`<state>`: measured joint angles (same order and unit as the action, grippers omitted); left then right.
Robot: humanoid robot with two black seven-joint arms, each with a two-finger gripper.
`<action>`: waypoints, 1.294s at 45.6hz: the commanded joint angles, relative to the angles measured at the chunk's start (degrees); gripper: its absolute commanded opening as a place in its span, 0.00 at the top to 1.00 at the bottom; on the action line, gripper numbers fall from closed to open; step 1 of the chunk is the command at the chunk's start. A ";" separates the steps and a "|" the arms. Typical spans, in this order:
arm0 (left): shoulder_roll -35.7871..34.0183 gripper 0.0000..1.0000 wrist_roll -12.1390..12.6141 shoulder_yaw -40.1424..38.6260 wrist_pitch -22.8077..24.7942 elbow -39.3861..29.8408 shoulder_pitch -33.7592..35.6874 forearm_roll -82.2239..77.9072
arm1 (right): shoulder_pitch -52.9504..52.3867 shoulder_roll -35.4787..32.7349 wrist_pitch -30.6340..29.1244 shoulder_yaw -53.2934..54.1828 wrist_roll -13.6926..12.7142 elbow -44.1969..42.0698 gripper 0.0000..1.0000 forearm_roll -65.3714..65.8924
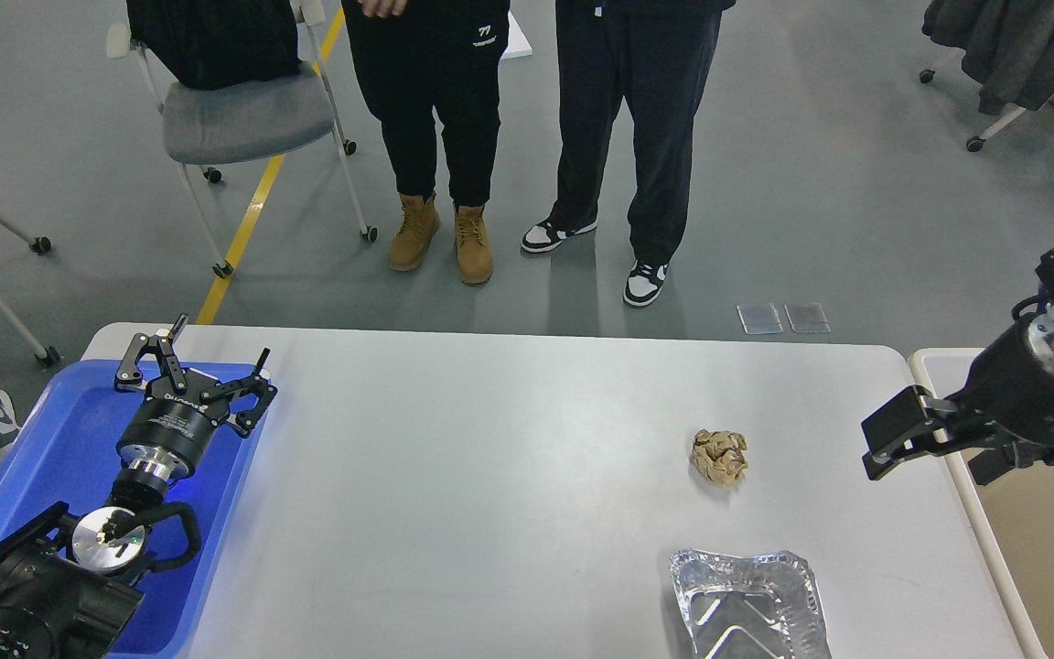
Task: Tidy desktop
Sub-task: 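Move the right gripper down toward the silver foil tray, then lower the right gripper onto the foil tray and close on it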
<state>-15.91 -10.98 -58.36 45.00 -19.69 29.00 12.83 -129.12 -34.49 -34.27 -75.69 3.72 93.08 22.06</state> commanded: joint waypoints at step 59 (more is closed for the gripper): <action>0.01 0.00 -0.09 0.00 0.00 0.00 0.00 0.09 | 30.41 -0.93 19.84 8.19 0.32 -1.32 0.00 5.36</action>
<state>-15.92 -11.08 -58.36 45.00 -19.68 29.01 12.92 -109.54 -35.53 -21.50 -69.65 3.91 92.69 23.98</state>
